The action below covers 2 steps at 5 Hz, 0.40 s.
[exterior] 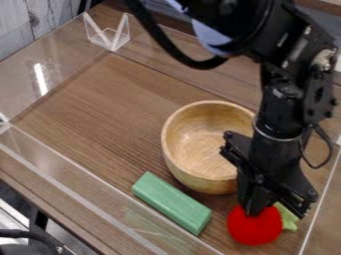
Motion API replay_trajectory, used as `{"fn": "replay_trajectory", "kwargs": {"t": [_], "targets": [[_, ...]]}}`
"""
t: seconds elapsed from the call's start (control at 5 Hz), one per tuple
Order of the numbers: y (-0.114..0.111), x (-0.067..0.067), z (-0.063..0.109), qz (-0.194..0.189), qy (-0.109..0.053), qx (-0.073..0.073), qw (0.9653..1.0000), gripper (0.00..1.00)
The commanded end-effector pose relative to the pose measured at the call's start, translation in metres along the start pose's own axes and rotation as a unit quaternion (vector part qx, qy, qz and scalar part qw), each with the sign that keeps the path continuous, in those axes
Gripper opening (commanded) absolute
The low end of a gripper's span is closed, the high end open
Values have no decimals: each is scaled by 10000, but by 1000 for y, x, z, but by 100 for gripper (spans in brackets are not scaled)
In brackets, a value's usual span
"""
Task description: Move the red object to the right side of the table
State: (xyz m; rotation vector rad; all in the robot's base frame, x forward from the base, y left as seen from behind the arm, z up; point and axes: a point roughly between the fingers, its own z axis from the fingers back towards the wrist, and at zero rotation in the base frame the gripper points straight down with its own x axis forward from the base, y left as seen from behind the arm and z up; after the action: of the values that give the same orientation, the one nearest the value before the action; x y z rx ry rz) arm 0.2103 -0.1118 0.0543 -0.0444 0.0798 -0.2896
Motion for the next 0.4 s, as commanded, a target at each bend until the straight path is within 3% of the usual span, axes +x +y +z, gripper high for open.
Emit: {"fn": "replay_trajectory", "kwargs": {"t": [0.0,0.2], "targets": [[-7,5,18,-72,-285,60,9995,100],[-18,7,27,-150,-378,110,9991,0]]}}
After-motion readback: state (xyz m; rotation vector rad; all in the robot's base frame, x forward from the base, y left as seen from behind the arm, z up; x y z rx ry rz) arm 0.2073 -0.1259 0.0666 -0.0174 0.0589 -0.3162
